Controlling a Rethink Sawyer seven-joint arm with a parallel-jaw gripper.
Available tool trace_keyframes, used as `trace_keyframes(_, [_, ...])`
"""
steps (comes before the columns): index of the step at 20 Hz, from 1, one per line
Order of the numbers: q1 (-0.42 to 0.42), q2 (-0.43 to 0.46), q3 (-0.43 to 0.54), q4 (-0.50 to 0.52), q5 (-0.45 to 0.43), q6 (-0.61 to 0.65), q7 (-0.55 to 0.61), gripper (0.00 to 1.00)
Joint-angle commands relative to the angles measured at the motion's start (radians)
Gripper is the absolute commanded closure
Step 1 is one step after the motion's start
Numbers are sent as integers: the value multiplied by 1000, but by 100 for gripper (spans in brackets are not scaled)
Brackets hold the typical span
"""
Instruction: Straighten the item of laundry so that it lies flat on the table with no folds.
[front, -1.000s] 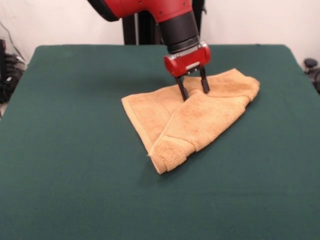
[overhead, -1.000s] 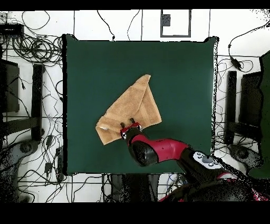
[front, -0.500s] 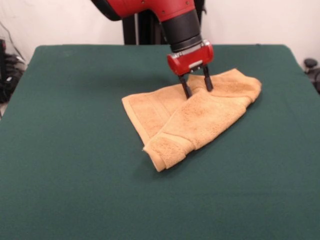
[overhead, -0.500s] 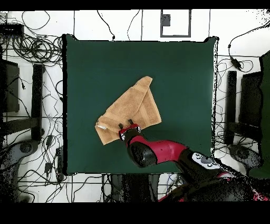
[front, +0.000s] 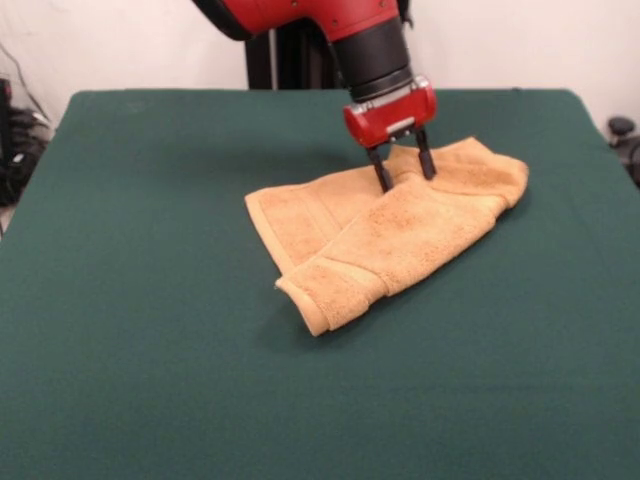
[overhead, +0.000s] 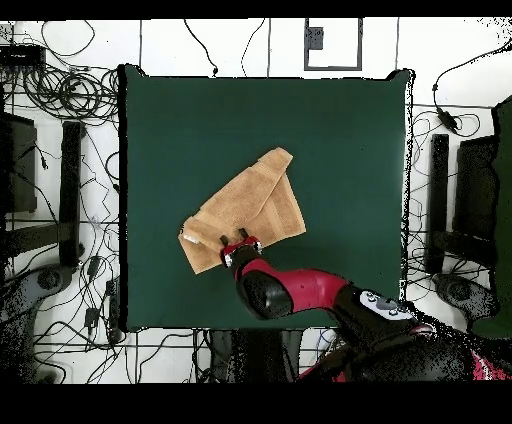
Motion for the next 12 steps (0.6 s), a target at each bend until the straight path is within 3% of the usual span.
trace_keyframes(1, [72, 15, 60, 57, 98, -21, 279, 0])
trace_keyframes(12, [64, 26, 56, 80, 147, -75, 282, 0])
